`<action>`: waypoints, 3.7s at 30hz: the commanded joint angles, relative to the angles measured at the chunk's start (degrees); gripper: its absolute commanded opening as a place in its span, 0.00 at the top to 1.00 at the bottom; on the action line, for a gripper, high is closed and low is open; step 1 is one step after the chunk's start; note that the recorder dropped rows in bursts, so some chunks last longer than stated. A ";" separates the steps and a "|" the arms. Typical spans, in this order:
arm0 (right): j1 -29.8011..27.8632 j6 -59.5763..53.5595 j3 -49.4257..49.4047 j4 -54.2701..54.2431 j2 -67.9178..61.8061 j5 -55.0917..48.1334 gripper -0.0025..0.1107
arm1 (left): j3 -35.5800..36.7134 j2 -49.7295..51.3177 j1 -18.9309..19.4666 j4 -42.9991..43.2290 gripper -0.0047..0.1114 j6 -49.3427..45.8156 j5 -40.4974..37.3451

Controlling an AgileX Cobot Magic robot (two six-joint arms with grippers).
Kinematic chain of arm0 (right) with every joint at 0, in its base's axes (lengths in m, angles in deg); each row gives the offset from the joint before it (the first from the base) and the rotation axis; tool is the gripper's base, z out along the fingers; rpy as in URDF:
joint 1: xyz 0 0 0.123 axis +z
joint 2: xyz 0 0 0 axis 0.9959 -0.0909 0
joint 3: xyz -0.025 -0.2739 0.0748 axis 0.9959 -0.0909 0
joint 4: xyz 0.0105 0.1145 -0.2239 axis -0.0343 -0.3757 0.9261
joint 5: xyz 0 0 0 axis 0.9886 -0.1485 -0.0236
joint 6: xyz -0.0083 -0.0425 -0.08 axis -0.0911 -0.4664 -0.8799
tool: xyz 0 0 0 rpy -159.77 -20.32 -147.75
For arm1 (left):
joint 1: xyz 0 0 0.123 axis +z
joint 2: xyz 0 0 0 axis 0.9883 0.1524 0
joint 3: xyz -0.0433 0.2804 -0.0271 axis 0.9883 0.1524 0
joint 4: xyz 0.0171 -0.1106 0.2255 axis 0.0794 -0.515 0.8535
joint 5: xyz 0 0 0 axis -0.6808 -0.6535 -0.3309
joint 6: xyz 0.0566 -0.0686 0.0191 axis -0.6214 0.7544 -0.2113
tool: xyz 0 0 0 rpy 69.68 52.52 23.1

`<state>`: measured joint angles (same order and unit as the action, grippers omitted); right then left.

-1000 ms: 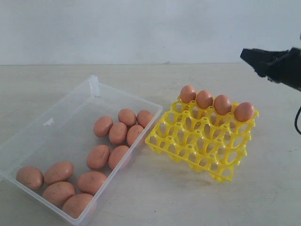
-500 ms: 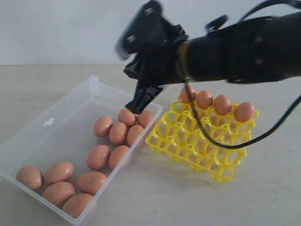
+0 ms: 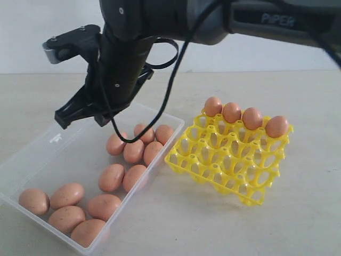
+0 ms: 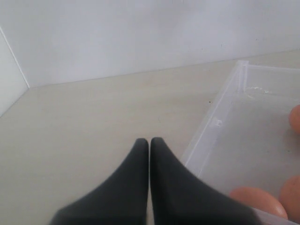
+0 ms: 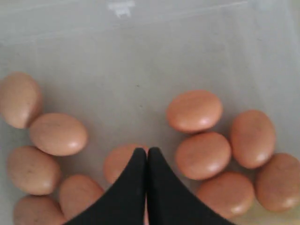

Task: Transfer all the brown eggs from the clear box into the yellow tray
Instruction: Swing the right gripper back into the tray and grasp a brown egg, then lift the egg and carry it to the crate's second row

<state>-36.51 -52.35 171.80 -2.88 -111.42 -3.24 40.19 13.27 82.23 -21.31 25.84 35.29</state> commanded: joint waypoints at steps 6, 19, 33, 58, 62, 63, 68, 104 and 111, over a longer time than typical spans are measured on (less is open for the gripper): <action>-0.58 3.51 8.03 -3.83 -6.71 1.50 0.64 | 0.17 -0.03 -0.22 -0.10 0.95 0.39 0.19; -2.59 26.95 8.03 5.84 -13.81 4.00 0.48 | 0.17 -0.03 -0.22 -0.10 0.95 0.39 0.19; -5.11 30.52 8.03 -2.39 -20.05 11.06 0.48 | 0.17 -0.03 -0.22 -0.10 0.95 0.39 0.40; -0.62 10.28 7.89 -1.60 -8.62 31.93 0.97 | 0.17 -0.03 -0.22 -0.10 0.95 0.39 0.47; -0.48 -0.16 -8.04 6.47 3.75 39.56 0.97 | 0.17 -0.03 -0.22 -0.10 0.95 0.39 0.47; -2.78 0.52 -16.79 7.26 9.90 44.01 0.97 | 0.17 -0.03 -0.22 -0.10 0.95 0.39 0.47; -14.92 7.22 -47.42 2.39 30.41 74.78 0.97 | 0.17 -0.03 -0.22 -0.10 0.95 0.39 0.47; -40.25 56.94 -39.58 83.69 2.87 99.31 0.98 | 0.17 -0.03 -0.22 -0.10 0.95 0.39 0.47; -39.73 36.57 -48.45 61.73 2.29 102.33 0.98 | 0.17 -0.03 -0.22 -0.10 0.95 0.39 0.47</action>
<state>-76.43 -11.48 124.31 63.42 -109.05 96.64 40.19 13.27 82.23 -21.31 25.84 35.50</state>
